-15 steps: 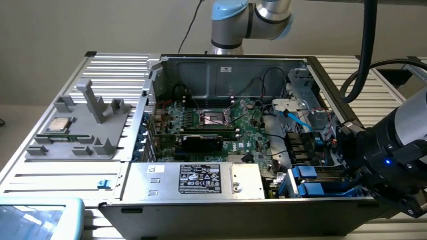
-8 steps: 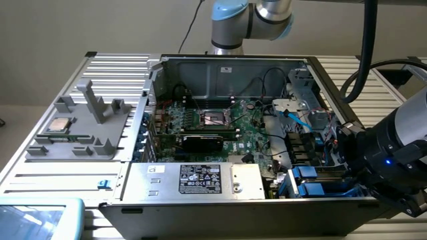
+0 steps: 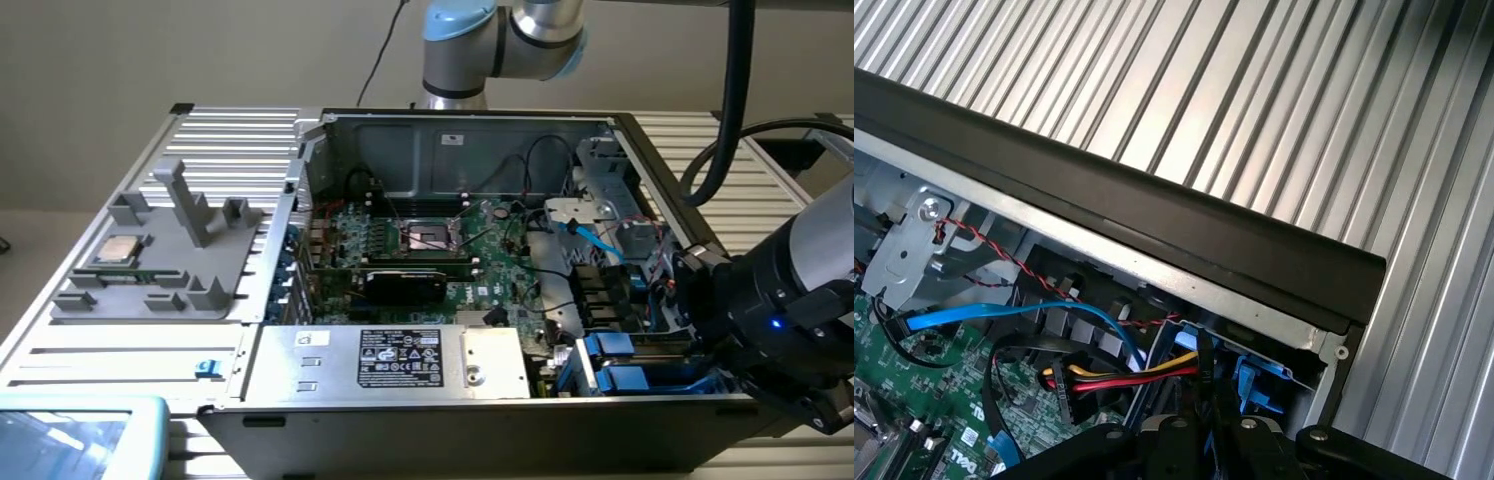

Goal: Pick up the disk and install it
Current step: 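Insert the first disk wire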

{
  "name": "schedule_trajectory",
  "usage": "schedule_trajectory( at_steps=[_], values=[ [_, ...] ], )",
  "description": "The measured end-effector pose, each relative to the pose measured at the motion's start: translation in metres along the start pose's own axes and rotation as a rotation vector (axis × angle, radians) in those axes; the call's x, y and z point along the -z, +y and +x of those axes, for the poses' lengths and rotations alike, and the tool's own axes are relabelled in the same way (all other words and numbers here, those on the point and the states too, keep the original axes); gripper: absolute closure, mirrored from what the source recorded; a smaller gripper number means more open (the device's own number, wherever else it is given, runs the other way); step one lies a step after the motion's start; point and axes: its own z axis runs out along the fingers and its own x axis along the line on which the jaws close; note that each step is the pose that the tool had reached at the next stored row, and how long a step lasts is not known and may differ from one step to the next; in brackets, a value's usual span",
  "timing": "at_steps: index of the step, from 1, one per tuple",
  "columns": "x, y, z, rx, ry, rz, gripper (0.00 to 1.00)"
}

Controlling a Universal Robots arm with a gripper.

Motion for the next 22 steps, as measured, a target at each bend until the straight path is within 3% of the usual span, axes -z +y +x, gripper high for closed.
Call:
schedule_trajectory(
  at_steps=[14,22],
  values=[
    [0.0065,-0.0034,0.0035,-0.014,-0.0039,-0.0027,0.84],
    [0.007,-0.0037,0.0037,-0.026,-0.0113,-0.0029,0.84]
  ],
)
